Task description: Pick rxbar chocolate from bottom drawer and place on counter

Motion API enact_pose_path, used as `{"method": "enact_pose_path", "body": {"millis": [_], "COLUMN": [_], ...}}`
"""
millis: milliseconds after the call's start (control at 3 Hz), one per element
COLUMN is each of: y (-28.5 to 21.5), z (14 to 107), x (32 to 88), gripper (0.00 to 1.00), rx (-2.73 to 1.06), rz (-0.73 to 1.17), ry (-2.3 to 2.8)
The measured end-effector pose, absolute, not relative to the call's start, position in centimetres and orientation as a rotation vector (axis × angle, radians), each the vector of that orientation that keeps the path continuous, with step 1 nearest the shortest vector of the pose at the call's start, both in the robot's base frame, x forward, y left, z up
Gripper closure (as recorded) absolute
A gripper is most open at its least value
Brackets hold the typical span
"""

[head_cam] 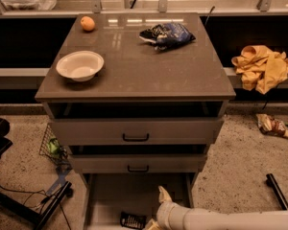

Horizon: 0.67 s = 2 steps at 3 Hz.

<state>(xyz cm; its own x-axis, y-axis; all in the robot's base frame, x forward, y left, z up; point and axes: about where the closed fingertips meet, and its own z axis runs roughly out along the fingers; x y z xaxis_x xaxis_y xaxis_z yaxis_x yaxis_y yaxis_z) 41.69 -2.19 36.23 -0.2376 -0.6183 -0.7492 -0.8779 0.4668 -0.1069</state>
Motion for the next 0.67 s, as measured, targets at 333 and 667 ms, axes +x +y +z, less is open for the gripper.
{"method": "enact_pose_path", "body": {"millis": [333, 667], "y": [0.88, 0.88], "z": [28.06, 28.06], "x": [42.56, 42.56], "gripper": [0.0, 0.0], "rx": [-1.282, -1.282], "rz": [0.483, 0.483], "ry": [1.935, 1.935]}}
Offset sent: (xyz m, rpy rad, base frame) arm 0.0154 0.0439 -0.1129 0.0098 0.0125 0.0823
